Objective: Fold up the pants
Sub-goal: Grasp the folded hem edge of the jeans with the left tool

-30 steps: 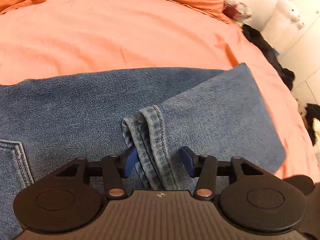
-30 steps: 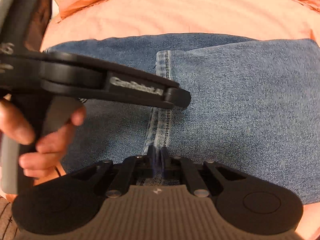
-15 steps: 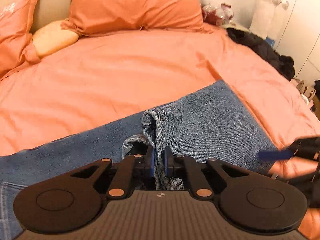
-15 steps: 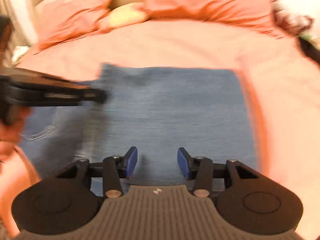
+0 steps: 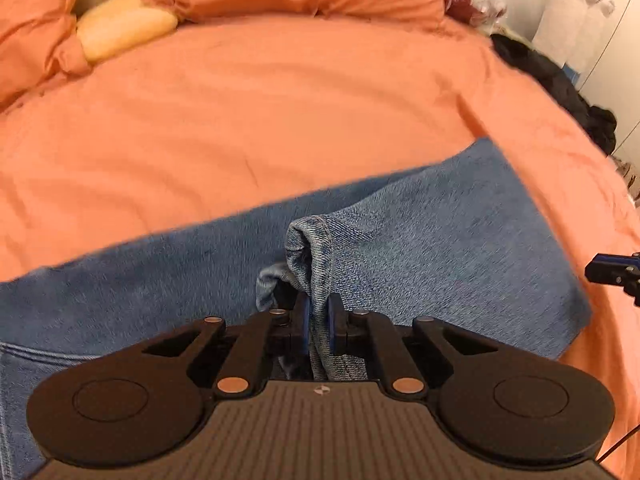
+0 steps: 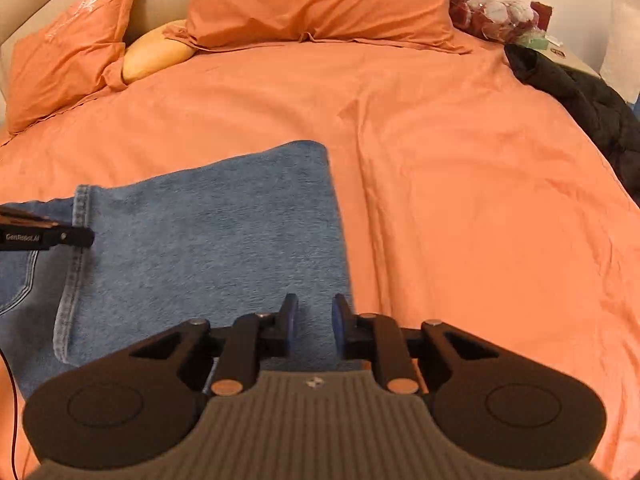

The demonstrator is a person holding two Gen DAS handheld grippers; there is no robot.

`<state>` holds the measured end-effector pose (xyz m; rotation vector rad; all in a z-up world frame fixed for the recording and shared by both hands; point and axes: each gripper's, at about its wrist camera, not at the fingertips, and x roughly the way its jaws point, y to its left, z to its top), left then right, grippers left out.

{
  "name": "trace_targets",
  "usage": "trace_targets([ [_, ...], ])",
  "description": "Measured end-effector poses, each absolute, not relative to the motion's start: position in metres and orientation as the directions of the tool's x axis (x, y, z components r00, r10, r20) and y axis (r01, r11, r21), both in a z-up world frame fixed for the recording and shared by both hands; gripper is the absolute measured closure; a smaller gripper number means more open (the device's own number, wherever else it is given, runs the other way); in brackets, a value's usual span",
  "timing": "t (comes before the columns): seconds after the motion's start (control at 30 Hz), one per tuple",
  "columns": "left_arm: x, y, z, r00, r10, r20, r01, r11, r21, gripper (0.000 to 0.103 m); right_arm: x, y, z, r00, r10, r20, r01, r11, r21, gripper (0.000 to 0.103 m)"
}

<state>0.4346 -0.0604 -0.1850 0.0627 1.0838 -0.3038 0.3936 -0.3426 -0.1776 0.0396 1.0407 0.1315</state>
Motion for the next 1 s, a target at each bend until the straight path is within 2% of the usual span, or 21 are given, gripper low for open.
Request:
trace_targets([
  [0.13,0.439,-0.073,-0.210,0.426,-0.156,-0.891,0.303,0.953,-0.021,0.091,0.388,-0.340,-0.208,0.430,0.115,-0.895,-0.082,0.993,0.088,0.092],
  [0.27,0.443,-0.070,-0.217,0.410,-0.164,-0.897,0.295,0.955,-0.040,0.088,0.386,-0.341,-0.223,0.429,0.127,-0.894,-0.074,0.992,0.105,0.092],
  [0.4,0.445,-0.072,-0.216,0.408,-0.150,-0.900,0.307,0.951,-0.019,0.088,0.386,-0.345,-0.217,0.394,0.149,-0.907,-0.072,0.989,0.131,0.092],
  [0.47,0.446,-0.078,-0.215,0.413,-0.122,-0.902,0.321,0.947,0.019,0.088,0.389,-0.340,-0.211,0.379,0.133,-0.916,-0.119,0.988,0.095,0.092],
  [0.53,0.448,-0.088,-0.216,0.413,-0.103,-0.905,0.330,0.943,0.044,0.088,0.395,-0.331,-0.201,0.398,0.106,-0.911,-0.173,0.984,0.038,0.097],
  [0.73,0.457,-0.094,-0.216,0.375,-0.111,-0.920,0.367,0.930,0.037,0.087,0.442,-0.314,-0.176,0.498,0.135,-0.857,-0.178,0.983,0.051,0.097],
  [1.0,0.465,-0.102,-0.221,0.356,-0.133,-0.925,0.432,0.901,0.037,0.086,0.518,-0.299,-0.196,0.518,0.100,-0.850,-0.125,0.991,0.041,0.097],
])
